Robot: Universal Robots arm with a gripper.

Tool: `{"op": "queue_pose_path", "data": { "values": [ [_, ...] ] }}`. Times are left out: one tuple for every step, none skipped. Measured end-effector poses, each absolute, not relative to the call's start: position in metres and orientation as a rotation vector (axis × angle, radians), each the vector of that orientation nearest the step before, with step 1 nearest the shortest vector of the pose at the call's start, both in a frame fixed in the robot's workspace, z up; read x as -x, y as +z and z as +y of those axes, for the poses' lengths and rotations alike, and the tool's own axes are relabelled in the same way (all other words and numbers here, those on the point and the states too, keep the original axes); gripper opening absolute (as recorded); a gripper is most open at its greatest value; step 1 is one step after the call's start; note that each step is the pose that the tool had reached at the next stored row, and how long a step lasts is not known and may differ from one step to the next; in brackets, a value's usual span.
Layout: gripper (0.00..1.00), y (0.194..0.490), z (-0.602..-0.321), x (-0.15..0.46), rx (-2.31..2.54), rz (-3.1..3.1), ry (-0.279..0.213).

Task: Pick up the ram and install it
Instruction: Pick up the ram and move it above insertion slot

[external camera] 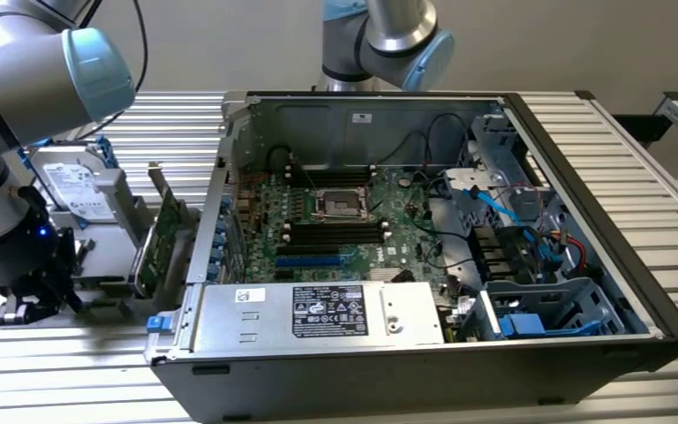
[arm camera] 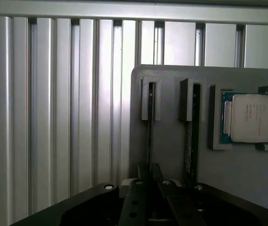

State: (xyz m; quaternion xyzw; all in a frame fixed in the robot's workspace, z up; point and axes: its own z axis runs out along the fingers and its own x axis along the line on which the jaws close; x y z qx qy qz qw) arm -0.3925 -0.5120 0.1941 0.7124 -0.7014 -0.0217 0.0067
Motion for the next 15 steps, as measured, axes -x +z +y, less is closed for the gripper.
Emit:
{"op": "queue_pose_path", "data": {
  "values": [
    [0.14,0.1941,-0.512,0.3925,-2.229,-2.194,-0.068],
    [0.14,0.1941,-0.512,0.3925,-2.229,-2.194,-0.068],
    [0.14,0.1941,-0.512,0.3925,-2.228,-2.194,-0.068],
    [0.14,0.1941,-0.512,0.3925,-2.229,-2.194,-0.068],
    [0.14,0.1941,-0.512,0.3925,-2.229,-2.194,-0.068],
    [0.14,0.1941,-0.512,0.3925,-2.229,-2.194,-0.068],
    [0.14,0.1941,-0.512,0.3925,-2.229,-2.194,-0.068],
    [0.14,0.1941,-0.512,0.3925,-2.229,-2.194,-0.068],
    [0.14,0.1941,-0.512,0.3925,-2.229,-2.194,-0.068],
    [0.14,0.1945,-0.512,0.3925,-2.229,-2.194,-0.068],
    [0.14,0.1953,-0.512,0.3926,-2.229,-2.194,-0.068],
    [0.14,0.1964,-0.512,0.3926,-2.229,-2.194,-0.068],
    [0.14,0.1979,-0.512,0.3925,-2.229,-2.194,-0.068],
    [0.14,0.1997,-0.512,0.3925,-2.228,-2.194,-0.068],
    [0.14,0.2018,-0.512,0.3925,-2.228,-2.194,-0.068]
  ]
}}
